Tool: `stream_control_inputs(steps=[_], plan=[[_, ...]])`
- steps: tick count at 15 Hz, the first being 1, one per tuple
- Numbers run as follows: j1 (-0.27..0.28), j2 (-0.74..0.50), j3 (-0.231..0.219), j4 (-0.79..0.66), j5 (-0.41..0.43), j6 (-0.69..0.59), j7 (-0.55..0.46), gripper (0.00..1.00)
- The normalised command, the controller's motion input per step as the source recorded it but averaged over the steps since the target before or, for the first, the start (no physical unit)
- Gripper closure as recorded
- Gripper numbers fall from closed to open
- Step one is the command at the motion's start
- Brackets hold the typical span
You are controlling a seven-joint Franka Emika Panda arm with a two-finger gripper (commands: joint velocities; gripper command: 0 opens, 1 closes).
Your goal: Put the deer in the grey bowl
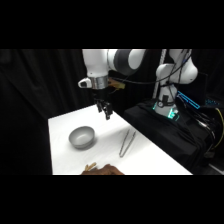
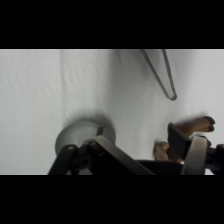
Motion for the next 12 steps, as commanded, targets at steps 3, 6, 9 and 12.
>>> stream_control_inputs(steps=[3, 6, 9, 12], plan=[[-0.002, 0.02, 0.028, 0.06, -0.003, -0.02, 0.02, 0.0], [0.04, 0.13, 0.055, 0.25, -0.029, -0.06, 0.08, 0.0], [0.085, 0.31, 0.074, 0.46, -0.019, -0.09, 0.14, 0.0], [0.107, 0.47, 0.051, 0.63, -0.045, -0.12, 0.21, 0.0]])
